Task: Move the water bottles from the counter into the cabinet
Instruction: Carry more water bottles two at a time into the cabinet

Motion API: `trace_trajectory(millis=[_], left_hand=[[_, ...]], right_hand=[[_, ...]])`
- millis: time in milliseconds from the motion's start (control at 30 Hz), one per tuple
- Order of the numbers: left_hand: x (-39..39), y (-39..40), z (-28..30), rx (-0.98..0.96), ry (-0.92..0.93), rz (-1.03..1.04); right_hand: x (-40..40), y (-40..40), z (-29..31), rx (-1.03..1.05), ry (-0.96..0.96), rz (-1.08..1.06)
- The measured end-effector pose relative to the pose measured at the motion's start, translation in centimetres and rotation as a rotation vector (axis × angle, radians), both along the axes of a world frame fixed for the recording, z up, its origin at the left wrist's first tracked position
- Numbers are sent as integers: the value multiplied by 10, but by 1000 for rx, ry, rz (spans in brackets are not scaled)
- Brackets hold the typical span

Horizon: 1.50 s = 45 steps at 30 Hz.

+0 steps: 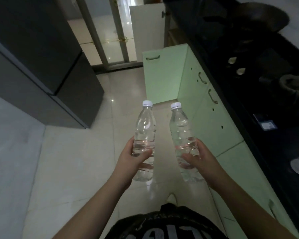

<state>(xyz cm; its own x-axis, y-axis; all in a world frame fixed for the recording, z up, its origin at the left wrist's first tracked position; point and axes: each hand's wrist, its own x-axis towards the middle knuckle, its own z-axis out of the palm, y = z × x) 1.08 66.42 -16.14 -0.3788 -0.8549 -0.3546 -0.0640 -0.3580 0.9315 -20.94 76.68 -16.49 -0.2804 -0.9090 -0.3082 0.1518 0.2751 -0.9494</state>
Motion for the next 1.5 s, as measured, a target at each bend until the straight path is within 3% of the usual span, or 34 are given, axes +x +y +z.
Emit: trace_trajectory(millis=[167, 333, 433, 800, 1000, 1233, 1500], left_hand=[[20, -39, 7, 51, 48, 113], [64, -98, 4, 42, 64, 222], [94, -146, 2, 2, 41, 242], [168, -318, 10, -49, 22, 156], [152, -403, -6, 15, 46, 143], [93, -537, -21, -13, -49, 1], [39, -678, -8, 47, -26, 80]], right_hand=[[14, -72, -1, -5, 27, 152], [49, -168, 1, -7, 275, 248], [78, -229, 1, -29, 329, 271], [155, -411, 15, -7, 114, 189], [132, -486, 8, -5, 69, 136], [84, -594, -19, 4, 65, 94], [29, -721, -16, 5, 45, 86]])
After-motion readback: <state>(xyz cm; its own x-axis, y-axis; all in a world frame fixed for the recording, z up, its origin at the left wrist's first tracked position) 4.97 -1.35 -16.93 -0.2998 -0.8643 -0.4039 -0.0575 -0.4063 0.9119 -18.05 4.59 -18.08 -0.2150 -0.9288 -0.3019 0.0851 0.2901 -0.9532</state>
